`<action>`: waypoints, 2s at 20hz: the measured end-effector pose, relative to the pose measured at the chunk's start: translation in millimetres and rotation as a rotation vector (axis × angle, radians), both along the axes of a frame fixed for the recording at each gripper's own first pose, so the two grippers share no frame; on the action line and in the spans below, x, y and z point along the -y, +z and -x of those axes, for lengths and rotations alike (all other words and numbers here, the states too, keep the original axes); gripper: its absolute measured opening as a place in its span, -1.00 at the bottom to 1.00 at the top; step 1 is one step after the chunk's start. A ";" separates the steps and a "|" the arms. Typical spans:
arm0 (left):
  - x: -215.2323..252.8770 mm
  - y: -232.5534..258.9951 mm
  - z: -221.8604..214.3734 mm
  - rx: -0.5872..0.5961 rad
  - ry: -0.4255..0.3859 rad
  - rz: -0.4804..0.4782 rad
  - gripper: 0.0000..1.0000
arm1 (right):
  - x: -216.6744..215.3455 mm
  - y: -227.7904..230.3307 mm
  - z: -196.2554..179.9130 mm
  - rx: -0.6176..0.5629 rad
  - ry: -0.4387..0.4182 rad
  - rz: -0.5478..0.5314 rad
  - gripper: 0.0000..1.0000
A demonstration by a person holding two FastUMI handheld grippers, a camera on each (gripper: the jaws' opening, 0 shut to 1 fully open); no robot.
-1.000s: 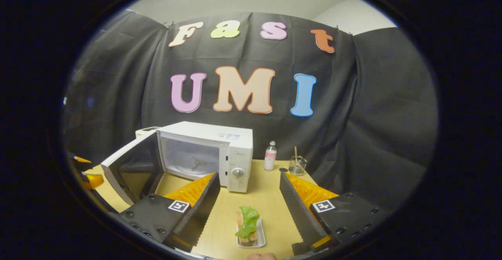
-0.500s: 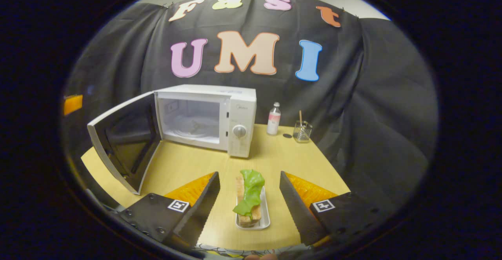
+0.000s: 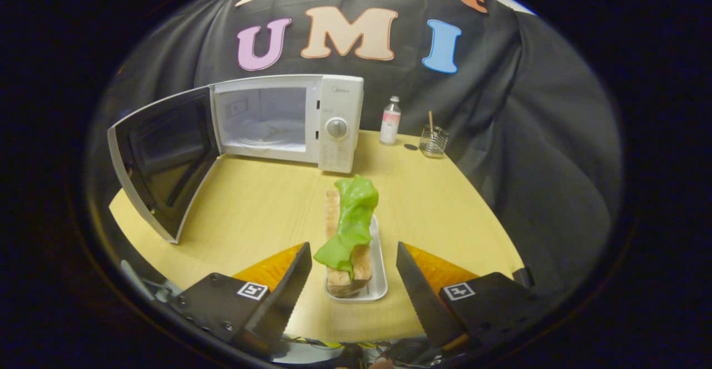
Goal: Open the microwave oven with the left hand, put the food in, and close the microwave oven.
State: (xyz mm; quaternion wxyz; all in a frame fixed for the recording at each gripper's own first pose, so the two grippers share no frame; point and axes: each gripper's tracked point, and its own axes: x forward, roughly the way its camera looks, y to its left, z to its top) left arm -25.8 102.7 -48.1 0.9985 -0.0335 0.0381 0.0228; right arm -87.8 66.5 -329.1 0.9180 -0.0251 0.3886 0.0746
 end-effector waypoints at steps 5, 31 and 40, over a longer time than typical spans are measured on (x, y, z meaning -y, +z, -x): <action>10.7 6.3 -4.2 0.013 -0.020 0.015 0.92 | -4.6 -11.6 4.7 -0.053 -0.013 -0.020 0.58; 12.8 16.4 -20.7 0.048 -0.040 0.022 0.92 | -8.4 39.0 -33.3 -0.014 -0.047 -0.085 -0.32; 5.9 15.9 -21.9 0.052 -0.050 -0.016 1.00 | -73.4 51.1 -68.7 -0.016 -0.001 -0.187 -0.32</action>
